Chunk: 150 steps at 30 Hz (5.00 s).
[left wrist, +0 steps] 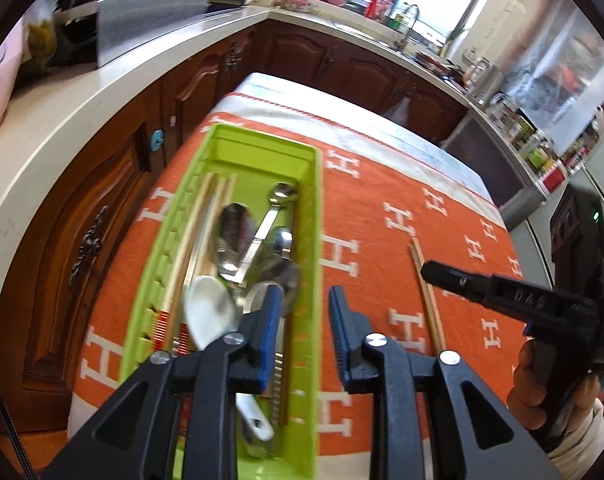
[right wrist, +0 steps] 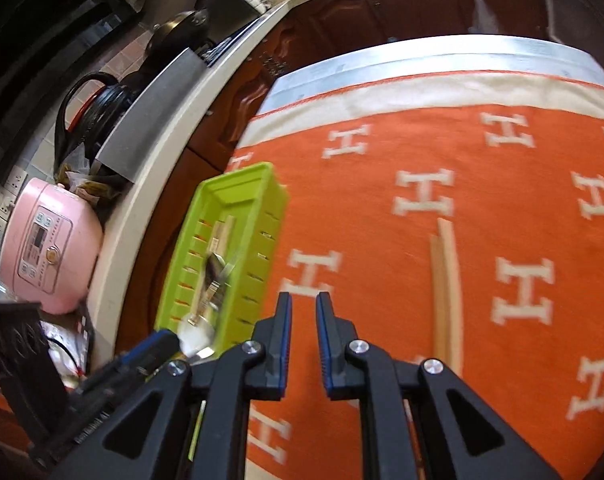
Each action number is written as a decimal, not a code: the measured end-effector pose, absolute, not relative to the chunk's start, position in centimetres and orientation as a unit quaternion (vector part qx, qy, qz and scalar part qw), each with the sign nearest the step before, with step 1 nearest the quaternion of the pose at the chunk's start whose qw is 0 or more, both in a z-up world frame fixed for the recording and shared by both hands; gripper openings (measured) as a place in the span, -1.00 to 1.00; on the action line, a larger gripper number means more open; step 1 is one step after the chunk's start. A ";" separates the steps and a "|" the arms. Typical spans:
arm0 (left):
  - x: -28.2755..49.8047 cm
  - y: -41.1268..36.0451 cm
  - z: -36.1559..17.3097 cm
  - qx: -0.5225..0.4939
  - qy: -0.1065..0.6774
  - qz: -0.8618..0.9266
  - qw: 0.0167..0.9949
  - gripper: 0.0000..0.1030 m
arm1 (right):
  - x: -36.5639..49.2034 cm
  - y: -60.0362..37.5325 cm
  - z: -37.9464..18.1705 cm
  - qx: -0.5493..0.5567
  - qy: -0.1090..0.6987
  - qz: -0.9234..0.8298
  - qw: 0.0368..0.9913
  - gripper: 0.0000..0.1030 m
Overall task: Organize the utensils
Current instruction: 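Grasp one wooden chopstick with the left tool while the right tool grasps the other, then carry both chopsticks into the green tray and open both tools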
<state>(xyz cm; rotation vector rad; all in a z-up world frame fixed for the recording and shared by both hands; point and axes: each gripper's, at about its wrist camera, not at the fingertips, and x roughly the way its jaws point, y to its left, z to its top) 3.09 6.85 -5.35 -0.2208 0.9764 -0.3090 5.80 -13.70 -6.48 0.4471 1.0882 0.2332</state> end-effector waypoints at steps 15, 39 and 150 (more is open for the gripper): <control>0.4 -3.1 -8.0 -0.044 0.515 -0.231 0.824 -0.29 | -0.8 -18.7 -9.4 0.156 0.514 0.053 0.842 -0.77; 1.3 -3.8 -9.0 -0.056 0.536 -0.190 0.821 0.05 | -1.7 -14.5 -10.3 -0.017 0.495 0.057 0.867 -0.77; 1.0 6.1 -4.3 -0.023 0.470 -0.091 0.877 0.78 | 1.3 -10.0 -5.7 0.184 0.511 0.120 0.831 -0.71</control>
